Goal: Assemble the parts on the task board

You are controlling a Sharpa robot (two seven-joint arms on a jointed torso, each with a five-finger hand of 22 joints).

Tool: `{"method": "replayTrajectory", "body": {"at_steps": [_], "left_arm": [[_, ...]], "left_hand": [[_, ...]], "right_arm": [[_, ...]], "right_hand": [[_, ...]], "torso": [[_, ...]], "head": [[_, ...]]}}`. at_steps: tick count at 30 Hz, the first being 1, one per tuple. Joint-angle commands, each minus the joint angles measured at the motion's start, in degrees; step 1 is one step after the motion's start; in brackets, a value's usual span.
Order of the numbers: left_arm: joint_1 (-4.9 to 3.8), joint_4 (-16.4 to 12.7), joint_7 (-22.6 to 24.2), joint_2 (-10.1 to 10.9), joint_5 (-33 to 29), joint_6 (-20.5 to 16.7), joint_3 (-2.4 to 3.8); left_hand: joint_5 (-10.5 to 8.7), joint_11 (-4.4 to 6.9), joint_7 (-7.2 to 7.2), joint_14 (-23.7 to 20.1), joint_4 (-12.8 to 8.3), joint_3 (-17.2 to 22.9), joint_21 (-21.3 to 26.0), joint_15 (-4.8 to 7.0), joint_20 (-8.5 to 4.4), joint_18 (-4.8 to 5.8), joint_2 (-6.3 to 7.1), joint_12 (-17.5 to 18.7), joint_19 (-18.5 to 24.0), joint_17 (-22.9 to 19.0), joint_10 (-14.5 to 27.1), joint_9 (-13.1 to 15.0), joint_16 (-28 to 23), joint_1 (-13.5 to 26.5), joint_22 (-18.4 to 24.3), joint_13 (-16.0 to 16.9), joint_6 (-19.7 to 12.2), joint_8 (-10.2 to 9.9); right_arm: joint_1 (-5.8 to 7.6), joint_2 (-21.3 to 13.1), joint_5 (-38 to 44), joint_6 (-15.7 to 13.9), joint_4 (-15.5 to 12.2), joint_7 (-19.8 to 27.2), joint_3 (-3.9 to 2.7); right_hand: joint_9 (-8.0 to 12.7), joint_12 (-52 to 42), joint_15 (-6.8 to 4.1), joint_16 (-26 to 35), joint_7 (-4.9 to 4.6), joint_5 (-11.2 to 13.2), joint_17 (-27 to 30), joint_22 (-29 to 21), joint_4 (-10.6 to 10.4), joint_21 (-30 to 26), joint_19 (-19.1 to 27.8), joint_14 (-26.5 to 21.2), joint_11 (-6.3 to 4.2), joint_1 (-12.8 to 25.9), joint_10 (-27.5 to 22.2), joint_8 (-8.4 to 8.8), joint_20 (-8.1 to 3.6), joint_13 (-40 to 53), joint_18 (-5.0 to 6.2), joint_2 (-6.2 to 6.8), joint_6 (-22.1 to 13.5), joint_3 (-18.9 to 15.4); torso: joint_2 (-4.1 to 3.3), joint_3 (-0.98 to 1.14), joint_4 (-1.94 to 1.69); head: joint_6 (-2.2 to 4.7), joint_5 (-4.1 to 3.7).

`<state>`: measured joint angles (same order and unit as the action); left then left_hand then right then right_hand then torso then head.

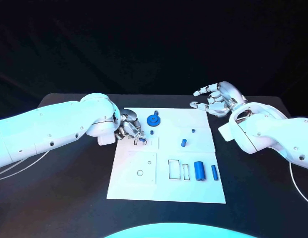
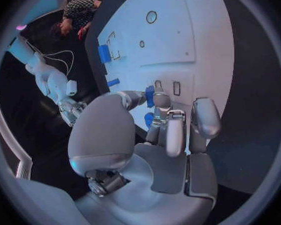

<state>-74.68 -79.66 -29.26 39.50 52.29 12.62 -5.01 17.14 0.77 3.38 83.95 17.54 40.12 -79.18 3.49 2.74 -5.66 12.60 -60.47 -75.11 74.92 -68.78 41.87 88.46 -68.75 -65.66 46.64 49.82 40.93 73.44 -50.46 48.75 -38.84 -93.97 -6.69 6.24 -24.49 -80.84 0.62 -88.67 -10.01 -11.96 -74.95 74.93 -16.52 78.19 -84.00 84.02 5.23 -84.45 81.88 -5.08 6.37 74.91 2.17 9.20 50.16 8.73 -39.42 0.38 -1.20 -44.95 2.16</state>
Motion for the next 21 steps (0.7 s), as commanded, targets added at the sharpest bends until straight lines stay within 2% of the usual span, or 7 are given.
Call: {"method": "replayTrajectory", "body": {"at_steps": [1, 11, 21], "left_arm": [[0.15, -0.46, 0.19, 0.04, 3.1, -3.46, -0.12], [0.84, -1.32, 0.04, -0.06, 7.57, -5.78, -0.28], [1.71, -1.71, -0.22, -0.42, 10.05, -6.11, -0.36]], "left_hand": [[1.44, 0.07, -0.05, 5.29, -12.38, 12.64, -0.44, 0.48, -0.17, 0.7, 0.27, -0.48, -0.66, 13.01, -0.74, 8.12, 0.35, 1.04, -0.79, 0.29, 0.66, 0.41], [2.0, 0.24, -0.22, 5.48, -12.88, 12.99, -0.83, 0.64, -0.33, 0.86, 0.42, -0.78, -1.2, 13.5, -1.3, 8.25, 0.63, 1.71, -1.58, 0.62, 0.99, 0.54], [2.25, 0.39, -0.37, 5.53, -13.22, 13.27, -0.9, 0.78, -0.46, 0.87, 0.49, -0.68, -1.32, 13.58, -1.57, 8.36, 0.68, 2.2, -1.67, 0.28, 1.22, 0.67]], "right_arm": [[-0.07, 0.0, 0.63, 0.76, 0.05, -0.03, -0.03], [-0.1, 0.0, 0.63, 1.1, 0.09, -0.19, -0.03], [-0.11, -0.01, 0.64, 1.19, 0.08, -0.24, -0.03]], "right_hand": [[-0.08, 0.31, 0.13, 0.21, 0.04, 0.31, -12.12, 7.63, 0.15, -0.34, -0.09, 5.16, -0.18, 0.14, -0.36, -0.35, 0.3, 5.87, 0.73, -0.58, 0.56, 0.34], [-0.09, 0.35, 0.12, 0.23, 0.05, 0.32, -12.09, 7.59, 0.09, -0.42, -0.06, 5.15, -0.19, 0.25, -0.39, -0.38, 0.28, 5.83, 0.75, -0.61, 0.6, 0.37], [-0.09, 0.35, 0.12, 0.23, 0.05, 0.32, -12.09, 7.59, 0.09, -0.42, -0.06, 5.15, -0.19, 0.25, -0.39, -0.38, 0.28, 5.83, 0.75, -0.61, 0.6, 0.37]], "torso": [[0.0, -0.03, 0.1], [-0.01, -0.05, 0.13], [-0.06, -0.07, 0.17]], "head": [[-0.12, 0.17], [-0.36, 0.21], [-0.51, 0.27]]}}
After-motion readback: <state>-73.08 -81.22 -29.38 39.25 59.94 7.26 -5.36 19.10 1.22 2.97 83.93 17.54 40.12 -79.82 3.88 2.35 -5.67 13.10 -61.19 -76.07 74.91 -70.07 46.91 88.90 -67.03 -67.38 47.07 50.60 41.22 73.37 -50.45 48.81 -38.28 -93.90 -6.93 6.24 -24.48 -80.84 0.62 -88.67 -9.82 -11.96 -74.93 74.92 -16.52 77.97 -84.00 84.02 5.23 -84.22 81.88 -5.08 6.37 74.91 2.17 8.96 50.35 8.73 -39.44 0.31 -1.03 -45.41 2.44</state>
